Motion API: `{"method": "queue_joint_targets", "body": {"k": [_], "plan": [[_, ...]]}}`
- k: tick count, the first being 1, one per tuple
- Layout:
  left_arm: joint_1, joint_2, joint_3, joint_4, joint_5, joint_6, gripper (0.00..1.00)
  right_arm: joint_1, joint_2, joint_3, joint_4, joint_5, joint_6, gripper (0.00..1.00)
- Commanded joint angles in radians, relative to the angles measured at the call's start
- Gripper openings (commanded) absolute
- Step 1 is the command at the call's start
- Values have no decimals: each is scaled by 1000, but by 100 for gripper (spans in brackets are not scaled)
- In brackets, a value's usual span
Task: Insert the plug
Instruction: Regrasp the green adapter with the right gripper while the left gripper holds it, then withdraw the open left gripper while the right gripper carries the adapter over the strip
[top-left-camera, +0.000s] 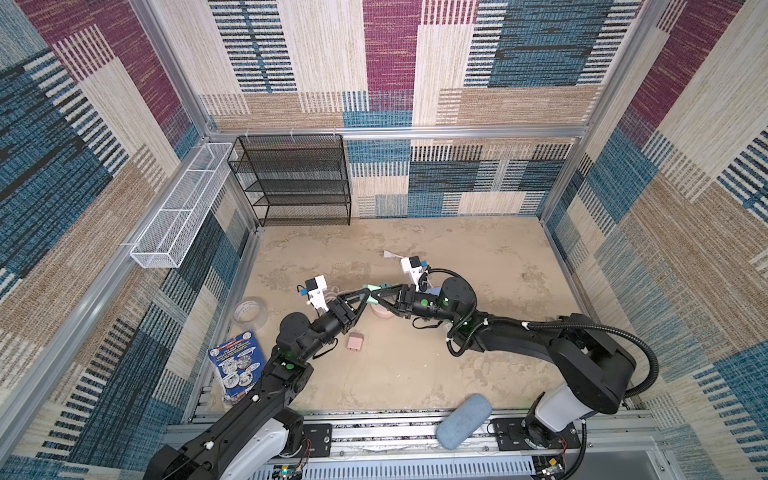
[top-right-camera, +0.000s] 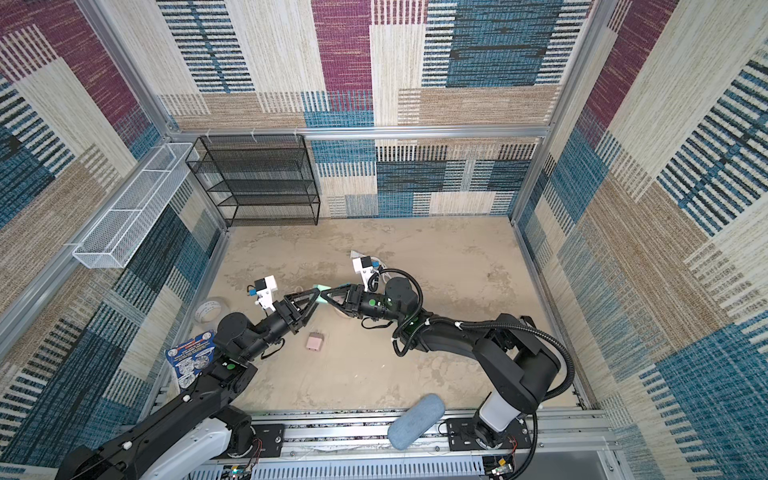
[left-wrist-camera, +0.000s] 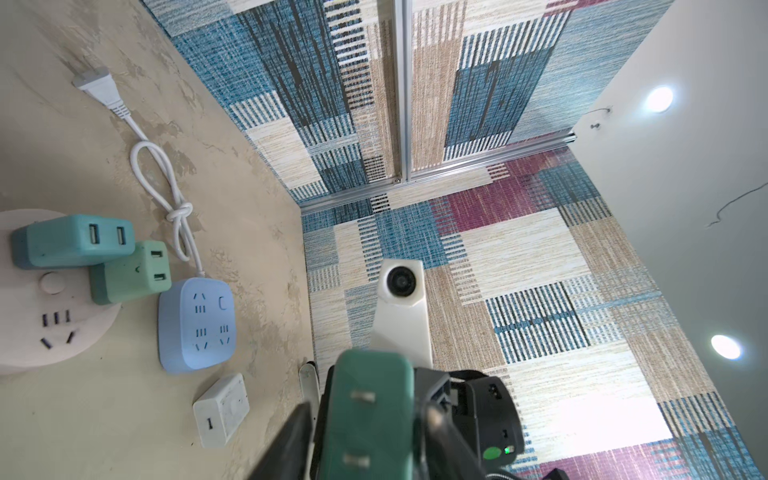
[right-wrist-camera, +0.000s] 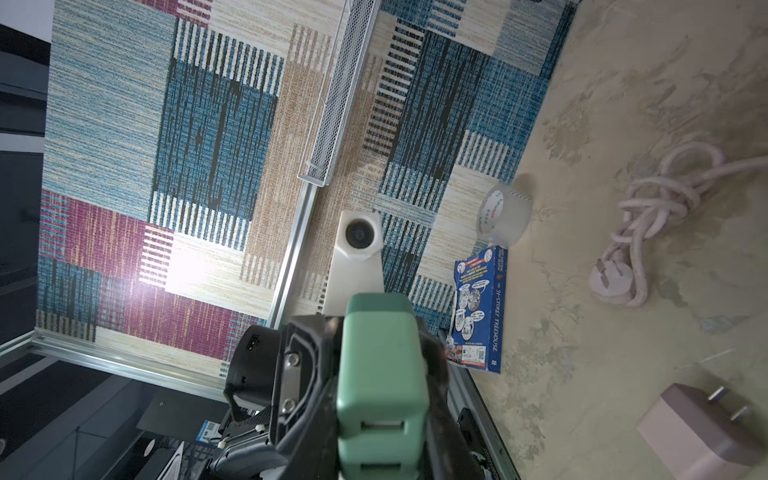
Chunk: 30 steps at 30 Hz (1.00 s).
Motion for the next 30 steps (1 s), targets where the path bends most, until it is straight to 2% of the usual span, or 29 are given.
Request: {"method": "queue_joint_targets", "body": {"k": [1,3,6,9,11,14,21,25,30], "plan": [[32,-69,96,-393,20,181,100,-5,-22,91,-259,-11,-177,0],[62,-124,214,-702,-40,347,100,-6,-24,220,-593,37,-362,0],[89,-153,401,-1062,-197,590,100,-5,-8,382,-952,148,-536,0],[91,-128,541,-1281,-345,755,99,-5,0,469,-1143,263,-616,0],[93,-96,601,-1355,-379,823,98,-6,3,502,-1204,300,-650,0],[96,-50,646,-1410,-392,883,96,-6,21,541,-1267,281,-684,0],[109,27,660,-1406,-345,924,91,7,172,778,-1591,410,-757,0],[130,33,625,-1362,-302,913,91,23,198,846,-1625,487,-752,0],[157,41,588,-1321,-214,879,90,24,253,938,-1691,500,-787,0]]}}
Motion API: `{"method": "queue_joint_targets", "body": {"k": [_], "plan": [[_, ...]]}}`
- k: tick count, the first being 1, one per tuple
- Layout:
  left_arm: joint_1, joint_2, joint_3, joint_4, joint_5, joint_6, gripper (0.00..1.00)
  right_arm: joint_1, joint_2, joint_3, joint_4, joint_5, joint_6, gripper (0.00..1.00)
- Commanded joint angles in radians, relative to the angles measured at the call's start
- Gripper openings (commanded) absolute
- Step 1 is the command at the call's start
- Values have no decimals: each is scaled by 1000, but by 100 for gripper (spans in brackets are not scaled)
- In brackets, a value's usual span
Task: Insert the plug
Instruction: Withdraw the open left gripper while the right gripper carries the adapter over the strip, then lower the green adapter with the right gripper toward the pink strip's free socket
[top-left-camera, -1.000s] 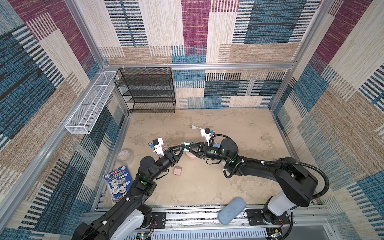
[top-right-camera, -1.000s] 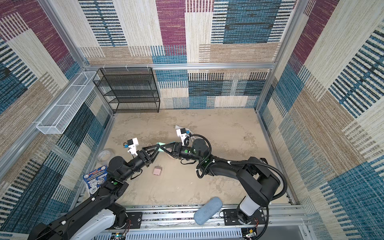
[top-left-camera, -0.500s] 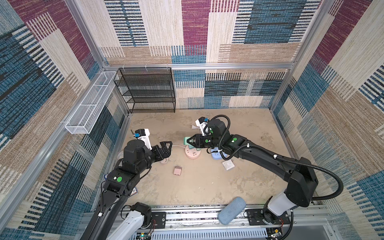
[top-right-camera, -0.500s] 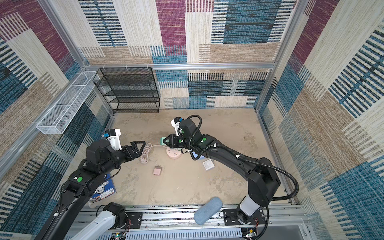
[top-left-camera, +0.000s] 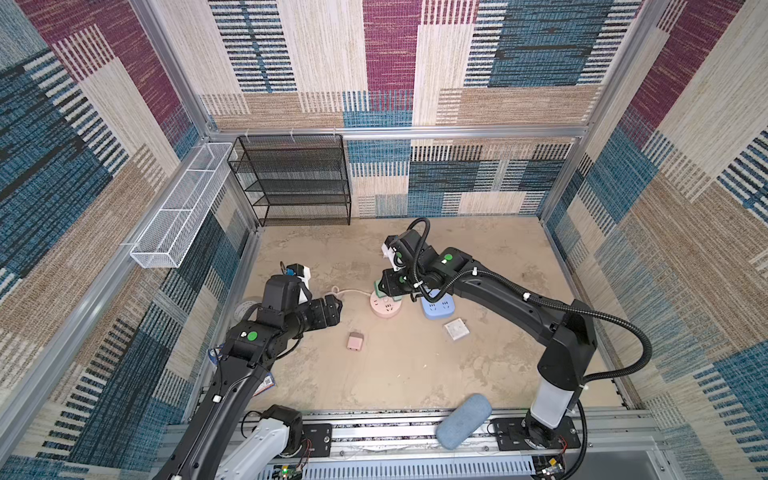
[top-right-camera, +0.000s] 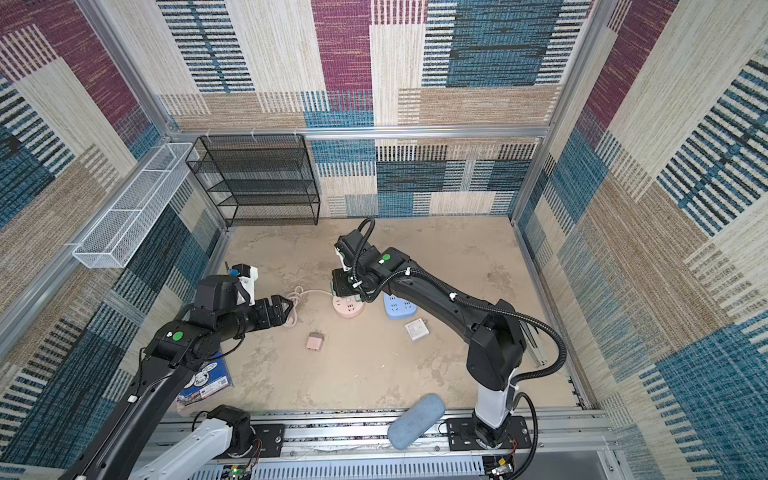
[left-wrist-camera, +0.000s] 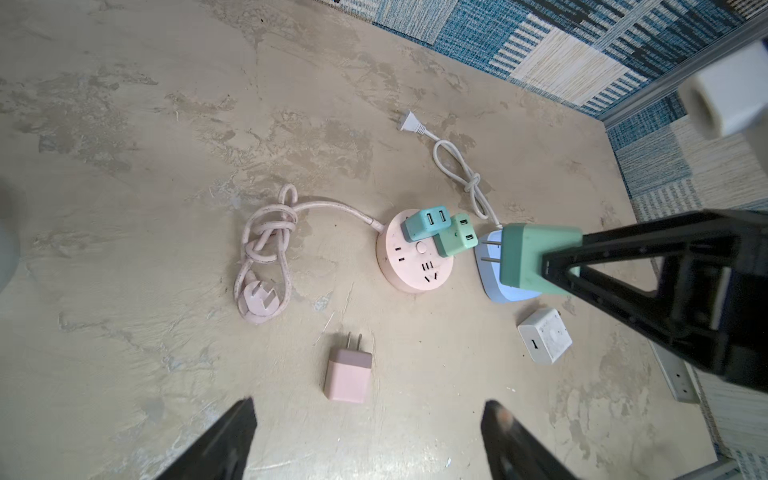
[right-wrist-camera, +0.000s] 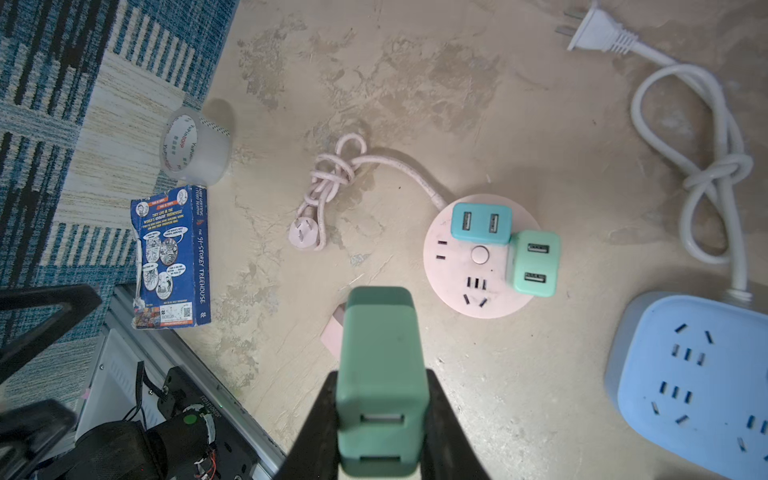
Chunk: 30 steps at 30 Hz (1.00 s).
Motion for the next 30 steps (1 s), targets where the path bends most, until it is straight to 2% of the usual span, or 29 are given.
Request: {"method": "queue_joint_targets", "body": {"k": [1,11,22,30], "plan": [[5,3,-28,60,92,-18,89,0,45,62,-87,53,-32,0],[11,13,-155,189,222,-118,86,4,187,255,-224,84,-56,0],[29,5,-199,227,266,-134,85,22,377,487,-386,126,-80,0],[42,-2,-211,246,289,-138,85,29,453,557,-432,131,-82,0]]}}
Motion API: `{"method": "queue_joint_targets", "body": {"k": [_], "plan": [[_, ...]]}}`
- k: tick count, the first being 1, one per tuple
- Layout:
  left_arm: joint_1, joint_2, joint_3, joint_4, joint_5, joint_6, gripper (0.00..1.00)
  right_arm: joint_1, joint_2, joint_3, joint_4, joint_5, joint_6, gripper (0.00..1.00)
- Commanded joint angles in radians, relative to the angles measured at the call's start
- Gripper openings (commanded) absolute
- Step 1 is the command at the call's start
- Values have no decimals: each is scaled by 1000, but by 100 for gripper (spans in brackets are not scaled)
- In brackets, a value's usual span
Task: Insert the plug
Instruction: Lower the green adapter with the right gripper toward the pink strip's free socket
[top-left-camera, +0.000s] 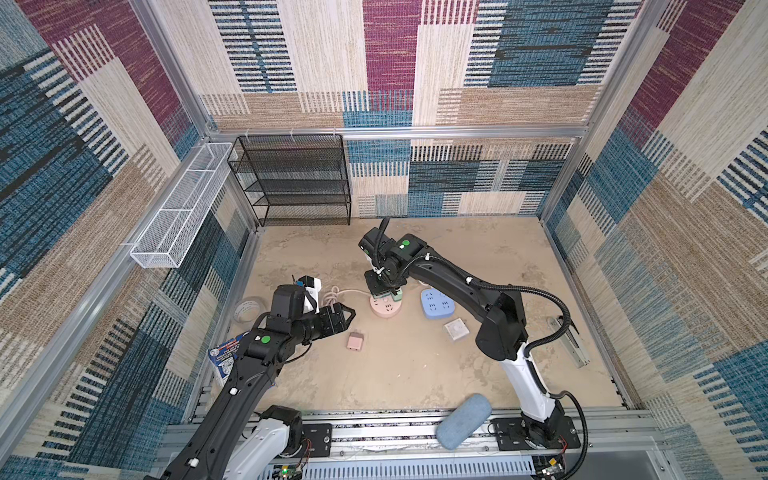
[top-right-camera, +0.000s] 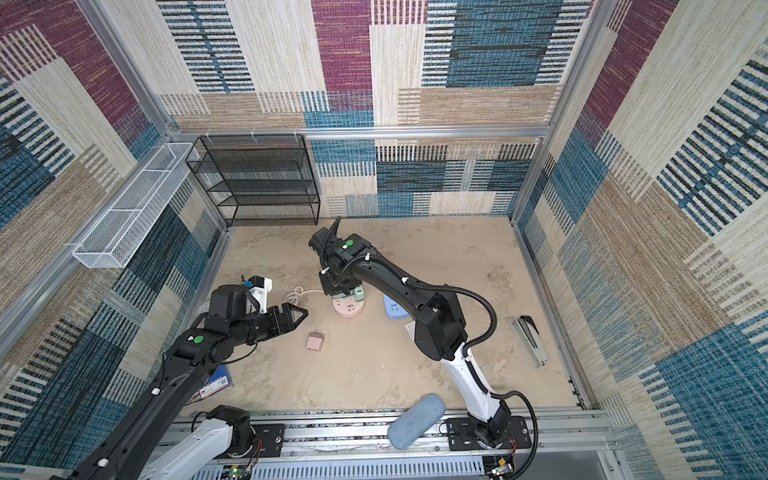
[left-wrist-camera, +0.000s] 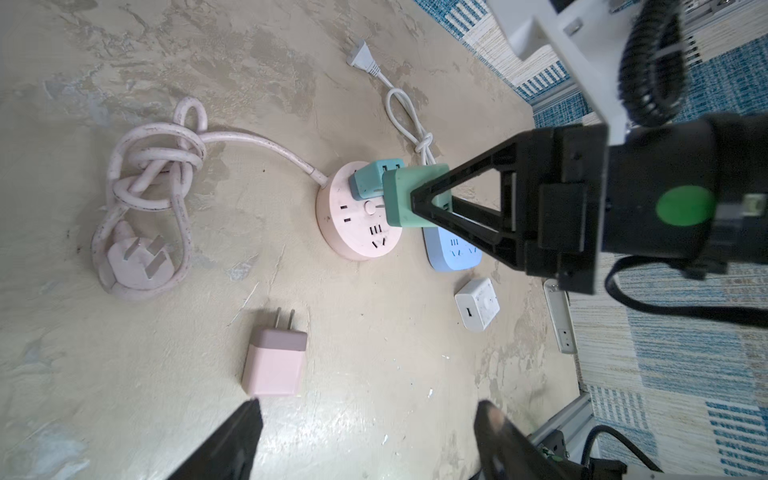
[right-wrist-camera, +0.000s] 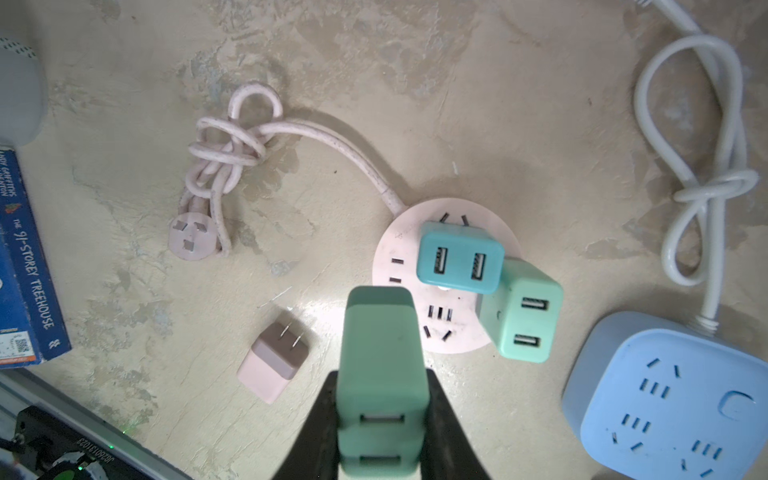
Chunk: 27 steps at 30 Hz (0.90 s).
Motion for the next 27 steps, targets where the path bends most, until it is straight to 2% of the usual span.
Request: {"method": "queue_joint_targets", "body": {"k": [1,27], "plan": [[4,-3,-4,30,22,-15,85,3,13,14,-26,18,-5,0],[26,-2,-23,59,48,-24,84,12,66,6,-1,57,20,0]]}}
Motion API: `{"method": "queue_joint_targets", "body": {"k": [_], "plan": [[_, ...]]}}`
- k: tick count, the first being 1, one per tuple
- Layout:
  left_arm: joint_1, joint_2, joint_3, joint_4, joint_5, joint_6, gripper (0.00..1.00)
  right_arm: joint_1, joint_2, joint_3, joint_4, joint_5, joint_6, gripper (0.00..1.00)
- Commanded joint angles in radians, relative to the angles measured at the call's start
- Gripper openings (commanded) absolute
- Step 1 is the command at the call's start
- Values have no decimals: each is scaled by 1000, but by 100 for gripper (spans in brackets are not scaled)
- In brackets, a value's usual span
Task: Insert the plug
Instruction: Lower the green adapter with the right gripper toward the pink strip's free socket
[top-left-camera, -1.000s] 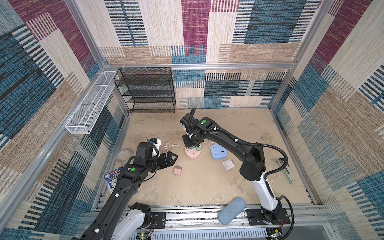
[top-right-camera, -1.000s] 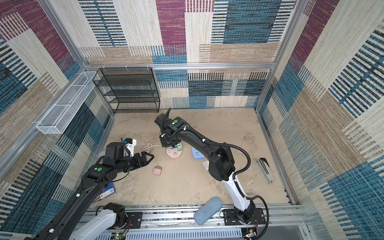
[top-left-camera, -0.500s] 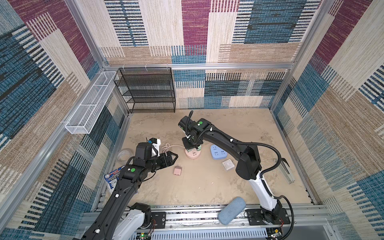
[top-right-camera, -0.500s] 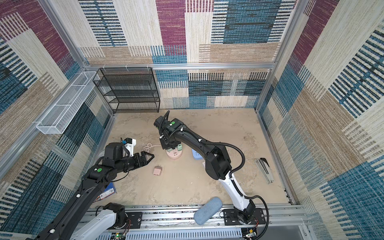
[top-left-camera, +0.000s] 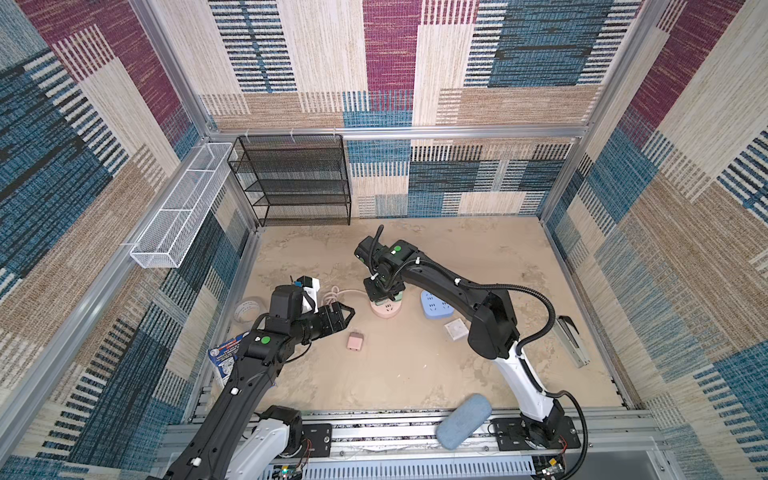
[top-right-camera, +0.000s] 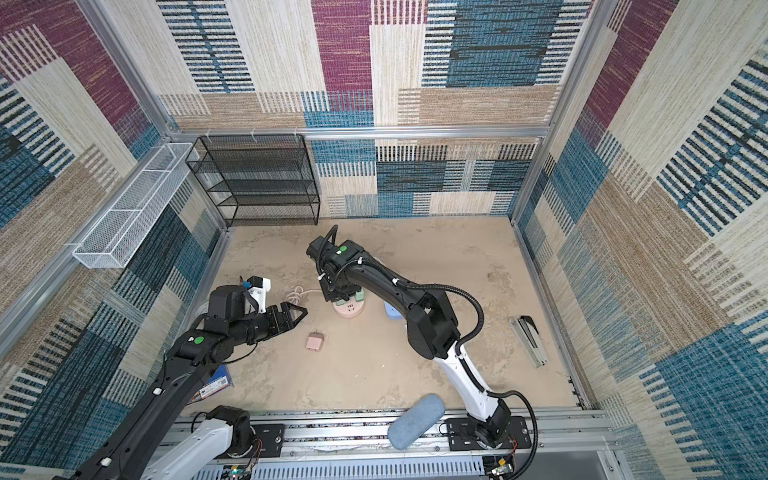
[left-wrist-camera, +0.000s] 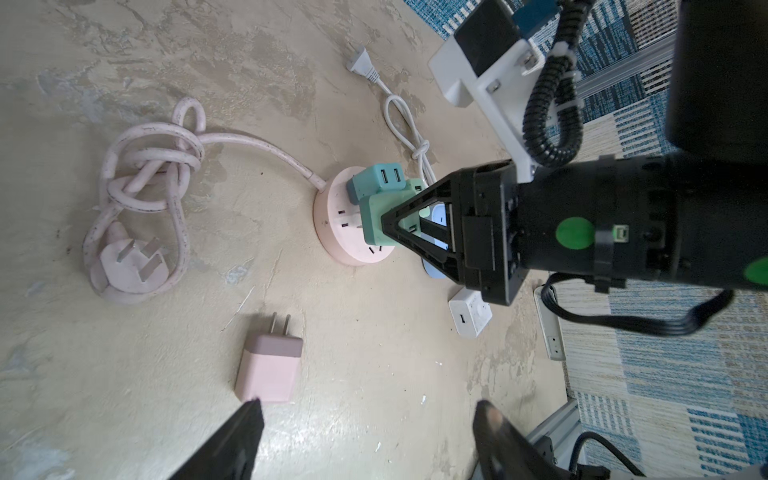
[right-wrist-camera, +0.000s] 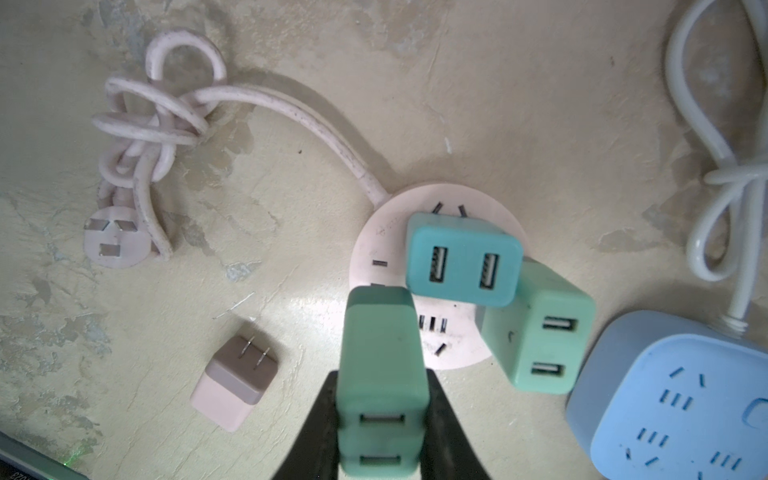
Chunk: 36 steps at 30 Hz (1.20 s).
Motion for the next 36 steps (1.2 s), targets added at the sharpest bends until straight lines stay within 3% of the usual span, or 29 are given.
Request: {"method": "queue_joint_targets", "body": {"k": [1,36], "plan": [[3,0,-3,26,21,-4,84,1,7,4,13,20,15,0],[14,-22,-16,32,32,-8,84,3,71,31,4,26,20,0]]}}
